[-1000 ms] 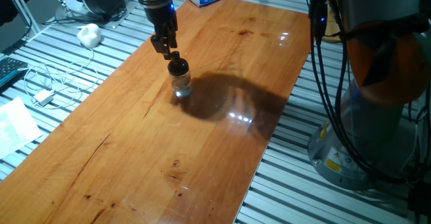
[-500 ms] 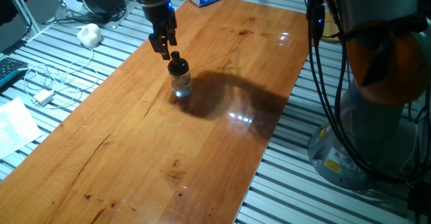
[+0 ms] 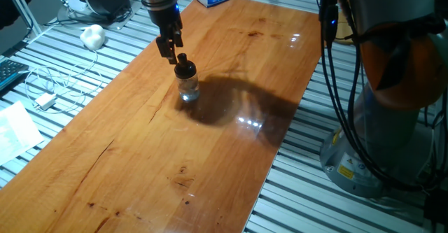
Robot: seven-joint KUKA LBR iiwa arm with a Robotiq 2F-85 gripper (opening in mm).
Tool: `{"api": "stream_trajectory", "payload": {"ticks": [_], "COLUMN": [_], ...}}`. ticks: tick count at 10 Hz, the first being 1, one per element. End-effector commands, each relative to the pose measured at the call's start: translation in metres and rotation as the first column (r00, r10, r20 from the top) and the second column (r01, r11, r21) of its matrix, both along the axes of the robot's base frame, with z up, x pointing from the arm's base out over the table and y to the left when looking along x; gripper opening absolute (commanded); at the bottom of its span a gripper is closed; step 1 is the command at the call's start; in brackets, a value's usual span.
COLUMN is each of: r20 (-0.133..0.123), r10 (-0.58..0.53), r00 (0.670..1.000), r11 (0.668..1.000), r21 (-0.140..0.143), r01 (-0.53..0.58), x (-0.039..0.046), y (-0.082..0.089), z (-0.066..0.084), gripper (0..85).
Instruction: Screw the lid onto the jar
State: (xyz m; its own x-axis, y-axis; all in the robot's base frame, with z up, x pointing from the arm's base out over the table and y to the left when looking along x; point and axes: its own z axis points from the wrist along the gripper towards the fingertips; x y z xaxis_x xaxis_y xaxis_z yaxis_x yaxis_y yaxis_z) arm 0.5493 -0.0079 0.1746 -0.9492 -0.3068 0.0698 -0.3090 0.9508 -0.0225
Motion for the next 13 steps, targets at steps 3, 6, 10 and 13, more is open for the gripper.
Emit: {"api": "stream_trajectory", "payload": {"ticks": [3,6,10,13], "r20": [-0.008,0.003,0.009,0.006], "r10": [0.000,0.002,0.028,0.112], "r00": [1.000,1.000,1.000,0.994], "r11": [1.000,1.000,0.999,0.994], "r21": [0.006,0.009,0.021,0.000], "r01": [0.000,-0.002,-0.028,-0.112], "x": [-0.0046,-0.0066,-0.0029,-0.0024], "y": [-0.003,-0.003,-0.003,-0.003], "z": [-0.011,-0.019,-0.028,-0.028], "gripper": [68.0,68.0,68.0,68.0]}}
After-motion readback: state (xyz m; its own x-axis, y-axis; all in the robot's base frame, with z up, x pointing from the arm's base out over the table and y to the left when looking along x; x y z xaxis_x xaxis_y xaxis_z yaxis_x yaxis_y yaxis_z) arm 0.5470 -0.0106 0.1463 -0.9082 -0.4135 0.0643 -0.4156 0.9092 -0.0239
